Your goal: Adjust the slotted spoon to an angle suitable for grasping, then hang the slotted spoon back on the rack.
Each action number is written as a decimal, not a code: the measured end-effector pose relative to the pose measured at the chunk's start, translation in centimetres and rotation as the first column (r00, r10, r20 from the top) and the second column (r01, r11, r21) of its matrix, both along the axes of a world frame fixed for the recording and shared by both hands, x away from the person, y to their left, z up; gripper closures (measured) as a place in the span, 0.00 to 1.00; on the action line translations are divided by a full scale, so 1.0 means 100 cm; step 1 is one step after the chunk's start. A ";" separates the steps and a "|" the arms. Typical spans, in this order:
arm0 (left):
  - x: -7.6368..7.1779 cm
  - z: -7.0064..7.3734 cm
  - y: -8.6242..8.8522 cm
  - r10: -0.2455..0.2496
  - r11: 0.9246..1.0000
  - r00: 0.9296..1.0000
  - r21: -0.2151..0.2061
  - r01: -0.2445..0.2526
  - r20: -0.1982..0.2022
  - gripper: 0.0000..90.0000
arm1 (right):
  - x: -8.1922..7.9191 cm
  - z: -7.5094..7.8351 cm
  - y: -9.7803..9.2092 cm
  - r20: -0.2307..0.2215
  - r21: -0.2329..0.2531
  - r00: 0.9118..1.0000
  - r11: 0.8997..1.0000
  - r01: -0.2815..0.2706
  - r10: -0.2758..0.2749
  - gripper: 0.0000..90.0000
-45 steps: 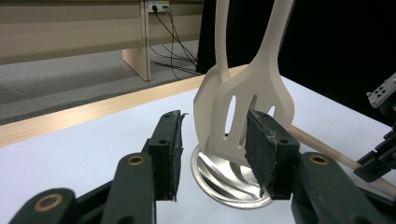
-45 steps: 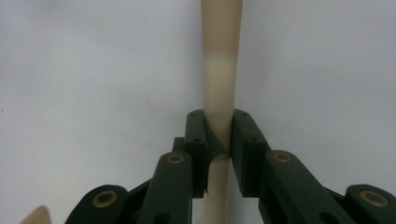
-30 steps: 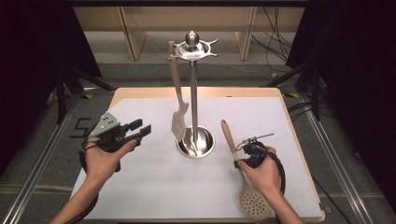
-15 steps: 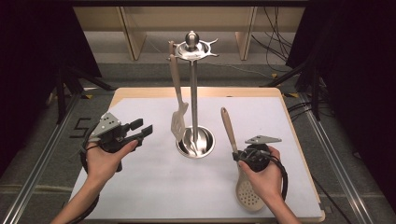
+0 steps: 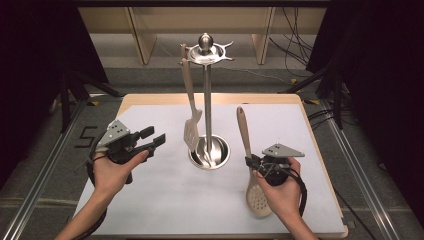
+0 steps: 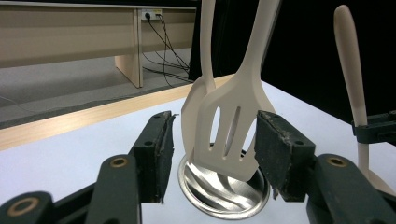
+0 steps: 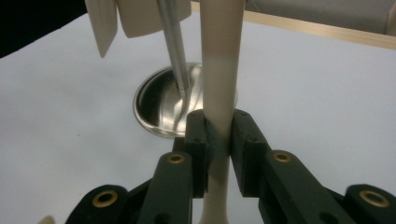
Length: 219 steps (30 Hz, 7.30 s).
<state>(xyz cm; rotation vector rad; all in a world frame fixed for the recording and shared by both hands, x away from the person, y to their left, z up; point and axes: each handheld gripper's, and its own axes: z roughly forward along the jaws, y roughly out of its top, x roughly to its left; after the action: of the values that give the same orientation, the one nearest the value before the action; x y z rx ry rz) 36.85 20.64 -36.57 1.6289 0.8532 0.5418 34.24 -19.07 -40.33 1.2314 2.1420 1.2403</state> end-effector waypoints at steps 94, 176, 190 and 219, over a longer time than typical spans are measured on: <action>-0.006 0.078 -0.137 -0.326 0.940 0.939 -0.070 0.335 0.111 0.64 | -0.015 0.057 0.051 0.364 0.087 0.928 0.990 -0.114 0.075 0.87; 0.048 0.104 -0.093 -0.480 0.871 0.870 -0.054 0.488 0.116 0.84 | -0.001 0.040 -0.001 0.312 0.094 0.949 0.995 0.021 -0.049 0.62; 0.053 0.103 -0.091 -0.489 0.865 0.866 -0.072 0.497 0.104 0.84 | -0.001 0.039 0.001 0.289 0.092 0.956 0.996 0.020 -0.046 0.62; 0.058 0.092 -0.086 -0.428 0.871 0.902 -0.241 0.429 0.059 0.77 | -0.002 0.036 0.003 0.276 0.085 0.960 0.996 0.017 -0.040 0.62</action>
<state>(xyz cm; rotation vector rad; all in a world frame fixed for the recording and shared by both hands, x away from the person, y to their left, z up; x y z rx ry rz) 42.70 12.00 -27.37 1.5204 0.5044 0.1162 34.01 -18.76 -36.77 1.0446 1.8822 1.4091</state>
